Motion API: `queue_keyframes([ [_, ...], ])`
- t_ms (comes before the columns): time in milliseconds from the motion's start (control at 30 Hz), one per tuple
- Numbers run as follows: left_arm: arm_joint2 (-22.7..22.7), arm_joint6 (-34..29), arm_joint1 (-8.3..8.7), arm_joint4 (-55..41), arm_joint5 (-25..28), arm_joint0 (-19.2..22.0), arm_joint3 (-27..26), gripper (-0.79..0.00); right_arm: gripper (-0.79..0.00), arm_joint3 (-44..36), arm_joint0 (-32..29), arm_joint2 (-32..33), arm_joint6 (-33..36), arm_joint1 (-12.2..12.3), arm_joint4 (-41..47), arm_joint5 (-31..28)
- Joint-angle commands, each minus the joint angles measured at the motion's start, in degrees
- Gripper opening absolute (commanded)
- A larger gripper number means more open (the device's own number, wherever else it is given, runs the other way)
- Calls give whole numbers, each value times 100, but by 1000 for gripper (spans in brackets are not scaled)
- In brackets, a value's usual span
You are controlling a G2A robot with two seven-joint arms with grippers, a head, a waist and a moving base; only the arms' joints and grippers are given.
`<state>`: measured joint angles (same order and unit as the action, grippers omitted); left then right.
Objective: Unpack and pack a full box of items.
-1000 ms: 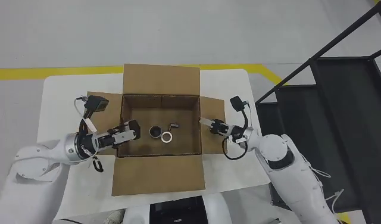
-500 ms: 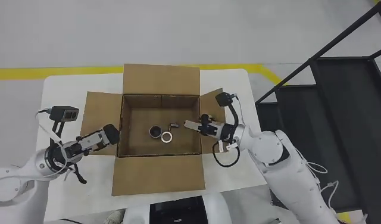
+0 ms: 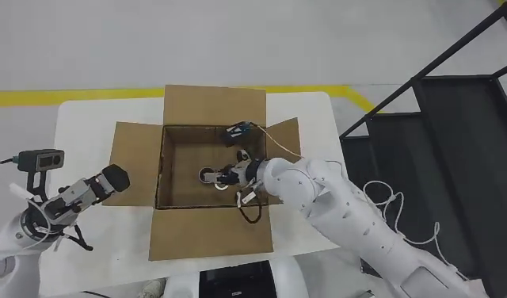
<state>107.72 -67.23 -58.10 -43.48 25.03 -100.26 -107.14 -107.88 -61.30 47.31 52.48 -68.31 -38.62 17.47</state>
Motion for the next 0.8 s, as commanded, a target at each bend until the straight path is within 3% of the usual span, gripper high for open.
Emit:
queue_keyframes([
  [0,34,-3,-6,-11,87,-42,-5,0,0,107,197,-249,96,-61,-260,221],
  [433,-1,-46,-35,-15,471,-120,23,0,0,1297,1103,-1350,142,-509,-1307,458],
  [767,-1,-46,-35,-15,471,-120,23,0,0,1312,1112,-1366,154,-517,-1329,460],
])
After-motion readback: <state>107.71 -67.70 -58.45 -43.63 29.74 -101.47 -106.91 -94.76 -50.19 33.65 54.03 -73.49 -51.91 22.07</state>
